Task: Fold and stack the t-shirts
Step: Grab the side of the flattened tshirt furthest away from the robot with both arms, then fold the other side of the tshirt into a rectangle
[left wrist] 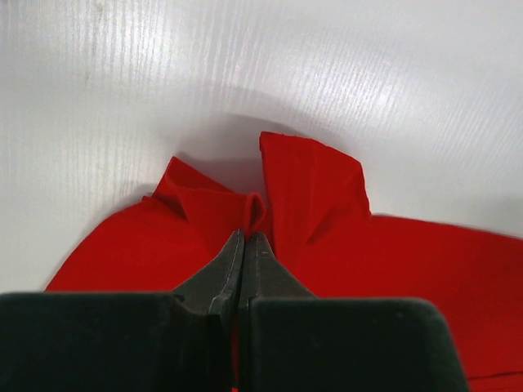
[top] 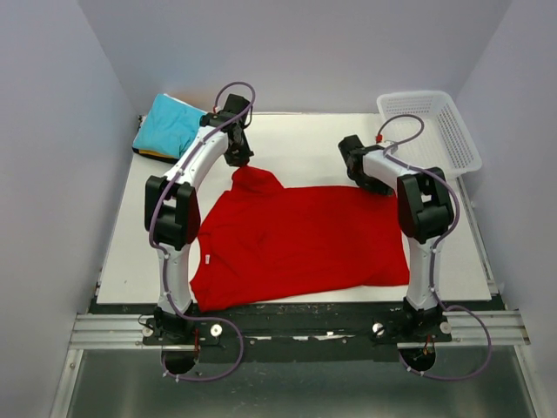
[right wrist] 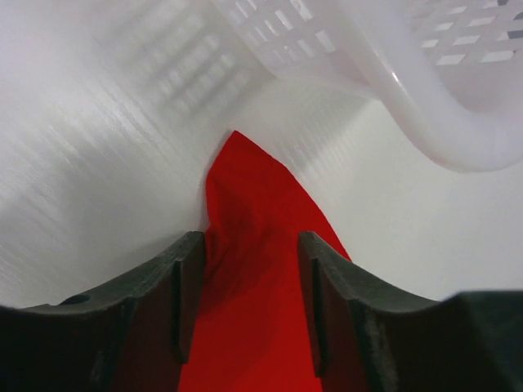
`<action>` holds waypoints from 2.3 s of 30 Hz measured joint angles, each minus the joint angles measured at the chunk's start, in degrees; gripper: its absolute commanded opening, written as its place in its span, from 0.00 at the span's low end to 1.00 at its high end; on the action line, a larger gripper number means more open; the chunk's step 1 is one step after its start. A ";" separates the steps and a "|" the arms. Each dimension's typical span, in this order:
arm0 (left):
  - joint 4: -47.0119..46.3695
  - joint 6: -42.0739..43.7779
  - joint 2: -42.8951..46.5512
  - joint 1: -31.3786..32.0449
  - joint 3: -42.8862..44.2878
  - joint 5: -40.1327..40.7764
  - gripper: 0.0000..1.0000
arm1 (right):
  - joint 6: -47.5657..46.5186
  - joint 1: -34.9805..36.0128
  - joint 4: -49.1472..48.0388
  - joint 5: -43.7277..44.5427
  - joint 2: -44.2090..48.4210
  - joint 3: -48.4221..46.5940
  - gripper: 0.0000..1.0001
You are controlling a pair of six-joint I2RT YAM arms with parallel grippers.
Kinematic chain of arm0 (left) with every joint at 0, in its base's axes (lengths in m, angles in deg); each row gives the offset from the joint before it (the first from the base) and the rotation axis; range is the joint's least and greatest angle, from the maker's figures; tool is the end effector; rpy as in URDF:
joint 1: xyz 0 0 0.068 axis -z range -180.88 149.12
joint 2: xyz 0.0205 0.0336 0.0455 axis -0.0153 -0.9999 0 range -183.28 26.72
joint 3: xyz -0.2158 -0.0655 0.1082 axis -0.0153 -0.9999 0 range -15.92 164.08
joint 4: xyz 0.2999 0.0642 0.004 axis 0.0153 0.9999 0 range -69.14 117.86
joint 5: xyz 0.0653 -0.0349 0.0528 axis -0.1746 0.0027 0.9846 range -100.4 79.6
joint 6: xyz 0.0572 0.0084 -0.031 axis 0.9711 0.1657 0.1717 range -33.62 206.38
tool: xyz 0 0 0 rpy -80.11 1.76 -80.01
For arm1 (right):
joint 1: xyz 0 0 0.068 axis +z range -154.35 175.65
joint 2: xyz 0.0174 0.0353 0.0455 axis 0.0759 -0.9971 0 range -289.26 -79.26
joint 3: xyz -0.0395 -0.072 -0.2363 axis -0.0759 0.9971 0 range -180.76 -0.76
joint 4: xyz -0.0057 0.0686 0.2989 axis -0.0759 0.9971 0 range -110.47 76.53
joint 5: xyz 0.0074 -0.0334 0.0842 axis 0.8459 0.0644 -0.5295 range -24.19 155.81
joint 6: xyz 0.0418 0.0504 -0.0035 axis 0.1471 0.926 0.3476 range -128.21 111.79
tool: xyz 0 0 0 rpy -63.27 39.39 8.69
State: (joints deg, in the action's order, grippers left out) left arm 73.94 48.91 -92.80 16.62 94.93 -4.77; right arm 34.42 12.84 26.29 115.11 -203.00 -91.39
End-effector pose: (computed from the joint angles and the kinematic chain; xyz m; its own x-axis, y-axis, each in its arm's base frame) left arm 0.4750 -0.1445 0.2274 -0.8219 -0.3757 -0.4282 -0.3088 0.9255 -0.2193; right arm 0.4421 0.0959 0.0979 -0.7362 0.2346 -0.6348 0.5889 0.6843 -0.4300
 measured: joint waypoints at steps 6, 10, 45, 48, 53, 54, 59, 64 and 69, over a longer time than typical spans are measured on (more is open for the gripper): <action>0.00 0.85 0.68 0.66 -0.13 0.44 0.00 | 0.39 0.00 -0.90 -1.25 0.63 1.29 0.31; 0.04 1.53 1.84 1.03 -0.42 1.27 0.00 | 0.92 -0.02 -1.49 -1.86 0.28 0.81 0.17; -1.64 2.03 31.19 17.75 -34.53 13.51 0.00 | -2.58 4.57 -13.11 -7.17 25.68 23.69 0.01; 1.38 -0.44 33.73 20.44 -35.65 16.46 0.00 | -2.29 5.03 -12.41 -7.08 26.58 24.65 0.01; 6.60 -5.01 37.05 24.20 -35.69 21.27 0.00 | -0.72 5.38 -9.07 -5.51 26.97 25.49 0.01; 7.74 -6.10 37.70 25.16 -35.76 22.27 0.00 | -0.37 5.38 -8.33 -4.96 27.26 25.90 0.01; 12.52 -10.25 39.74 29.35 -36.59 24.55 0.00 | 1.92 5.62 -3.39 -1.73 29.62 27.56 0.01; 18.32 -15.76 41.83 34.16 -38.99 25.83 0.00 | 3.04 5.64 -1.95 -0.68 32.52 28.94 0.02; 19.78 -19.34 43.74 36.87 -44.15 24.76 0.00 | 2.99 5.70 -1.90 -0.72 34.56 31.85 0.06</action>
State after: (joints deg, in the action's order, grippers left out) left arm 93.72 29.57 -49.07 53.49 50.78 19.99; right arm 37.42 18.54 24.39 114.39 -168.45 -59.54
